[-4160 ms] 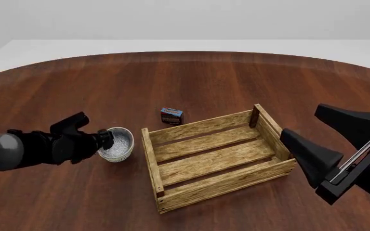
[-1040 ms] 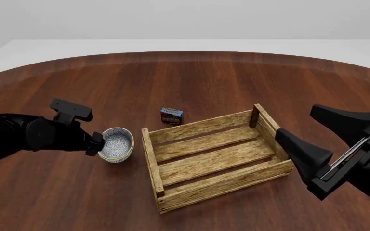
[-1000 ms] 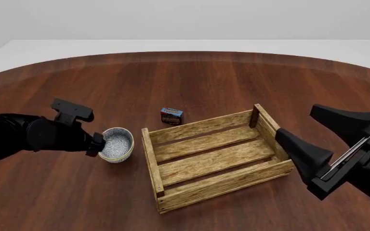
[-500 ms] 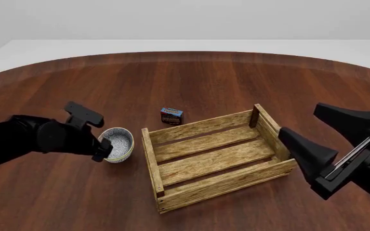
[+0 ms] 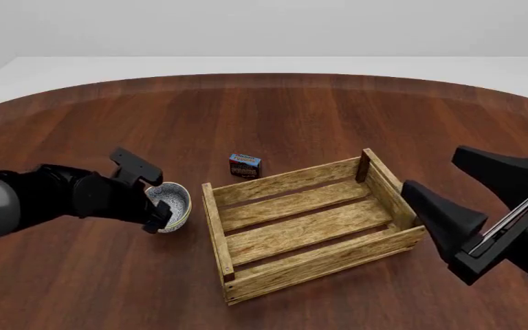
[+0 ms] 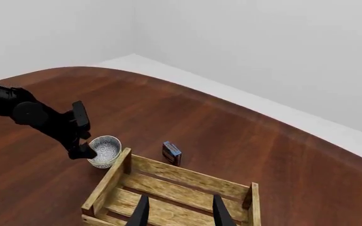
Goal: Stack the right bowl on the left bowl and place them in the tray.
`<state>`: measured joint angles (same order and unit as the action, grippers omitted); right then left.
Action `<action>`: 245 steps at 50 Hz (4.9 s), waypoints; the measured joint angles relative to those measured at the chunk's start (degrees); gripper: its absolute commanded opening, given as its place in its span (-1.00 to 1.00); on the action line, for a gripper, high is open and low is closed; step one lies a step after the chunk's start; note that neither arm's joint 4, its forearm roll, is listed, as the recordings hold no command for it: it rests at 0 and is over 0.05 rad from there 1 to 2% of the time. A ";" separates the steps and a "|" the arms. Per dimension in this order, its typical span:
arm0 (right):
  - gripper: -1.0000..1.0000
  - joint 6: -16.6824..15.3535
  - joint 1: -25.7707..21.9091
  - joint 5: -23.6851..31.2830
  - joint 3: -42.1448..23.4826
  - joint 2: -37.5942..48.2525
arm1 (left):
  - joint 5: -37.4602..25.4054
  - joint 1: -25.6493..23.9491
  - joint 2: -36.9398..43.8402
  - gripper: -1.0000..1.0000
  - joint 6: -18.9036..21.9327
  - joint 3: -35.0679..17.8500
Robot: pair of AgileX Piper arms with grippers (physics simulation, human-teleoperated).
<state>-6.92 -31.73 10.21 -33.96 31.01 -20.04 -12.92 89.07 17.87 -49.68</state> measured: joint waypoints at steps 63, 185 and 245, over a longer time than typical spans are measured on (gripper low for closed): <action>1.00 -0.26 0.62 -1.79 0.53 1.76 | 8.96 -3.52 12.40 1.00 -3.86 1.01; 1.00 2.07 2.78 4.86 -3.47 -4.58 | -9.94 -4.48 -3.26 -1.00 3.50 -11.86; 1.00 3.99 7.60 6.28 -5.92 -5.64 | -15.10 -20.93 9.70 -1.00 0.26 -29.58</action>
<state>-2.93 -24.13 16.49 -39.88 25.37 -35.14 -33.85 98.77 18.14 -79.25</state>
